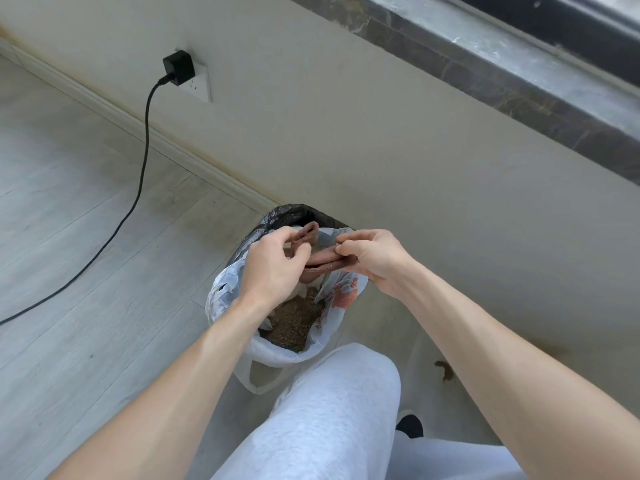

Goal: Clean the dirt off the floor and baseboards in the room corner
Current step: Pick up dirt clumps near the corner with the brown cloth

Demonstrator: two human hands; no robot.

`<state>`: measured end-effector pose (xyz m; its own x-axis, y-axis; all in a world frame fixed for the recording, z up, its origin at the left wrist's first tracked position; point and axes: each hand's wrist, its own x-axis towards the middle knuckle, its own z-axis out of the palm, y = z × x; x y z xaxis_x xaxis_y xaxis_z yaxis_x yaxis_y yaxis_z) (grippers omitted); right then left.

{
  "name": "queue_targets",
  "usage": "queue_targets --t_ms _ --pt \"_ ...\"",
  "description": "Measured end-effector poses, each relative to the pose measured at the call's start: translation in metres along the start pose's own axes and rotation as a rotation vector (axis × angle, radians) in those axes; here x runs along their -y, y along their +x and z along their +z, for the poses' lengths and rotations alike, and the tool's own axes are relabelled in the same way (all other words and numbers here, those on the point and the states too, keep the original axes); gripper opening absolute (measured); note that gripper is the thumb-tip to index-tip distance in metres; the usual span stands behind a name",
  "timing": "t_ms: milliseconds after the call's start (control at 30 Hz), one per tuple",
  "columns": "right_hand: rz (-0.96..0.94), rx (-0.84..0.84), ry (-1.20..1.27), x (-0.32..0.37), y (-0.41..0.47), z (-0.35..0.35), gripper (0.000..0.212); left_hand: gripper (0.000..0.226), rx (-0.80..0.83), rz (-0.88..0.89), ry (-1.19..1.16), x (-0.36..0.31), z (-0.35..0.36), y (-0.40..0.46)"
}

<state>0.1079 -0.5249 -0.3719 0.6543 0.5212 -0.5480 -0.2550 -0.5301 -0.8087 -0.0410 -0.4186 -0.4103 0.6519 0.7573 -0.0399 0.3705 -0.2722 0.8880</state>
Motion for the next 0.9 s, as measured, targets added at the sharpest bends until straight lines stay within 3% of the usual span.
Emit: queue_targets --t_ms 133,267,467,567,700,800,900 --pt "-0.006 -0.019 0.001 0.000 -0.001 0.007 0.016 0.021 0.084 0.156 0.000 -0.007 -0.003 -0.004" --pt "-0.005 -0.033 0.053 0.006 -0.004 0.008 0.017 0.020 0.096 0.119 -0.040 -0.008 -0.007 0.002" --pt "0.061 0.021 0.092 0.014 -0.008 0.009 0.022 0.026 0.013 0.169 0.084 -0.016 -0.011 0.007" --pt "0.113 0.092 0.113 0.018 -0.010 0.008 0.040 0.030 0.036 0.218 0.130 -0.022 -0.011 0.009" --pt "0.095 0.069 0.106 0.014 -0.014 0.011 0.023 0.028 0.121 0.274 0.140 -0.026 -0.014 0.007" --pt "0.074 -0.036 0.135 0.012 -0.011 0.014 0.020 0.021 0.134 0.209 0.089 -0.022 -0.018 0.002" --pt "0.044 -0.076 0.145 0.013 -0.011 0.017 0.014 0.016 0.128 -0.001 0.047 -0.016 -0.017 -0.002"
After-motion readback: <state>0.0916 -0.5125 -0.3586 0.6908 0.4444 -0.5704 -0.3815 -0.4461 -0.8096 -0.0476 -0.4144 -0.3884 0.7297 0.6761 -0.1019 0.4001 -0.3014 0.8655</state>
